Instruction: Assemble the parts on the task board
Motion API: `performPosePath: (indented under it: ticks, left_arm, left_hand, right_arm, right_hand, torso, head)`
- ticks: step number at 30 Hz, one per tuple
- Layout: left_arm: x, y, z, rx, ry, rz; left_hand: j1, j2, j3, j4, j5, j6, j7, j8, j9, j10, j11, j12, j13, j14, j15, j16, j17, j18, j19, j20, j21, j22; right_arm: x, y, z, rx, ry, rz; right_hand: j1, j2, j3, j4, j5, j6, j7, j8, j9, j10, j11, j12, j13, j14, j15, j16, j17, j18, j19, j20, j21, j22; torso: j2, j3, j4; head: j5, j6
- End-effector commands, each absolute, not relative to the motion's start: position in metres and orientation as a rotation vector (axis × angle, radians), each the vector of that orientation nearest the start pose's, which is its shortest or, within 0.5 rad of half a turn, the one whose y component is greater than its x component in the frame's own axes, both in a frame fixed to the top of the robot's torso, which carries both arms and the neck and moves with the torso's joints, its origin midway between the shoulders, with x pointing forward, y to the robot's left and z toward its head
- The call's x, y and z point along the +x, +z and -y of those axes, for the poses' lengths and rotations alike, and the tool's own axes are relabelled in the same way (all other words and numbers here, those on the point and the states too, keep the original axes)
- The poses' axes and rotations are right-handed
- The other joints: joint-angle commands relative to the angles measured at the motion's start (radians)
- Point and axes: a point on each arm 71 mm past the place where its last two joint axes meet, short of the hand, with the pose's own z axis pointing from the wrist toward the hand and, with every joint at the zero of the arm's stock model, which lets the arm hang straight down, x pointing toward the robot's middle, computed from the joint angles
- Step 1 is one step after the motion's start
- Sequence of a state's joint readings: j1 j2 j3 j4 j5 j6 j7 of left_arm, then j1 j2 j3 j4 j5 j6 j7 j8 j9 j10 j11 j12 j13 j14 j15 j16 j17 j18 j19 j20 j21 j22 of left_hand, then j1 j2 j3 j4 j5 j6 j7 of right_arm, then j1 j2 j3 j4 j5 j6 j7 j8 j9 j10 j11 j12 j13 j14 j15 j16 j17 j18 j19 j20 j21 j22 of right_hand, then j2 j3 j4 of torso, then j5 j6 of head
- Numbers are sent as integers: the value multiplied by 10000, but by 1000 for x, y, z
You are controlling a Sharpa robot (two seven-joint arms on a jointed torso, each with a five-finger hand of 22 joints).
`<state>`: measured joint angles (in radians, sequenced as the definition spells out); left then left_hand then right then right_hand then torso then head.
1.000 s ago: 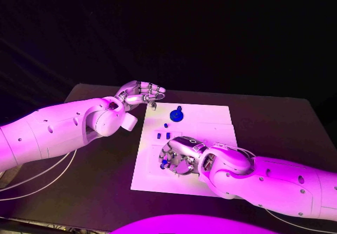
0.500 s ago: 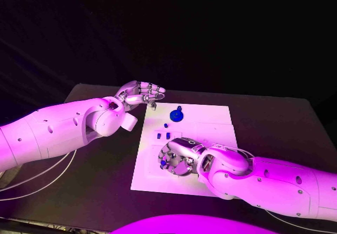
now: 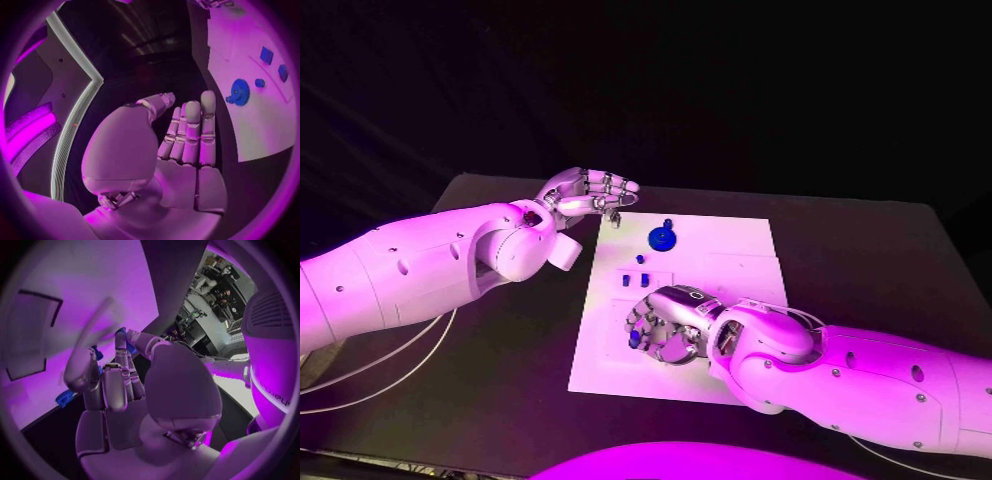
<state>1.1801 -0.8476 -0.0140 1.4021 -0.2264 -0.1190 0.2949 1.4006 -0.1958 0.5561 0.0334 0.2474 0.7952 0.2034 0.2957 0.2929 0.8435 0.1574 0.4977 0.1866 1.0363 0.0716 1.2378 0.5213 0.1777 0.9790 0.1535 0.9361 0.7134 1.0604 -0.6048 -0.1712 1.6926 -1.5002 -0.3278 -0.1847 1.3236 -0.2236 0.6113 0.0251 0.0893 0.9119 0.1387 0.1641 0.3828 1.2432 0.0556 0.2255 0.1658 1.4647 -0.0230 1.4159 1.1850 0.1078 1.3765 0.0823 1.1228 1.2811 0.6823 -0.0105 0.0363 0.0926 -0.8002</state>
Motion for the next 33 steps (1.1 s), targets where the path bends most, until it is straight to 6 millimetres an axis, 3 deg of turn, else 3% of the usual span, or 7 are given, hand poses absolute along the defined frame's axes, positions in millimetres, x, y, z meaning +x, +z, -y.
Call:
performPosePath:
  ticks: [1,17,21,25,26,28,33]
  left_arm:
    - [504,-189,-233,-9070,-15087,-16144]
    - [504,-190,-235,-9095,-15048,-16146]
    - [504,-190,-236,-9107,-15035,-16096]
    - [503,-190,-237,-9090,-15048,-16021]
    - [503,-190,-237,-9087,-15051,-16012]
    - [503,-191,-236,-9084,-15056,-16009]
    - [503,-192,-236,-9088,-15065,-16030]
  left_hand:
    - [-71,-4,-5,51,63,-50,216,34,-16,-72,-15,27,3,-69,24,51,-9,78,-11,92,-64,-8]
    - [-76,2,-1,59,64,-63,218,51,-16,-87,-13,45,5,-73,26,59,-12,79,-9,95,-71,-15]
    - [-76,2,-1,59,64,-63,218,51,-16,-87,-13,45,5,-73,26,59,-12,79,-9,95,-71,-15]
    - [-80,12,5,67,66,-72,218,67,-17,-98,-12,61,6,-78,27,64,-16,79,-7,97,-76,-20]
    - [-80,12,5,67,66,-72,218,67,-17,-98,-12,61,6,-78,27,64,-16,79,-7,97,-76,-20]
    - [-80,12,5,67,66,-72,218,67,-17,-98,-12,61,6,-78,27,64,-16,79,-7,97,-76,-20]
    - [-82,19,9,72,67,-73,217,76,-16,-101,-13,70,7,-80,28,67,-17,79,-7,97,-79,-23]
  right_arm:
    - [368,-258,45,-3350,10082,-18131]
    - [378,-223,86,-1754,10396,-17235]
    - [395,-207,121,157,10250,-17413]
    - [404,-200,152,1587,9891,-17839]
    - [405,-199,161,1893,9751,-18032]
    - [406,-199,176,2244,9465,-18337]
    - [401,-204,202,2310,8419,-19120]
  right_hand:
    - [-34,-123,-86,-5,68,-282,22,-157,-59,-66,-13,15,36,343,21,12,3,-122,13,16,-58,16]
    - [22,-125,-1418,174,524,-1598,-275,-756,-306,80,-254,186,300,379,-180,49,79,-150,136,-161,-42,142]
    - [-31,-138,-1790,432,519,-315,123,25,-53,268,70,710,705,423,80,176,323,-155,106,12,-178,118]
    - [-494,-181,-2453,1012,1109,34,-14,480,35,419,-67,2621,2241,402,-15,194,284,-146,147,-11,-145,205]
    - [-369,-118,-2547,1092,1258,-11,-92,612,42,-274,-106,3541,3157,418,-52,223,314,-149,182,-67,-110,258]
    - [-577,18,-2887,1554,1234,-77,-64,935,77,805,-74,8741,8439,546,-103,517,923,-286,413,3,385,606]
    - [-899,124,-3575,2364,1369,-217,-73,1590,309,1899,-61,11693,11831,699,-6,907,1835,-362,651,-22,934,995]
  torso:
    - [0,1,0]
    - [-15,-7,-2]
    - [-45,-26,-32]
    - [-61,-32,-74]
    - [-80,-35,-93]
    - [-102,-43,-102]
    - [-150,-45,-141]
  head:
    - [-12,9]
    - [-153,136]
    - [-349,237]
    - [-603,361]
    - [-643,386]
    - [-749,444]
    - [-956,545]
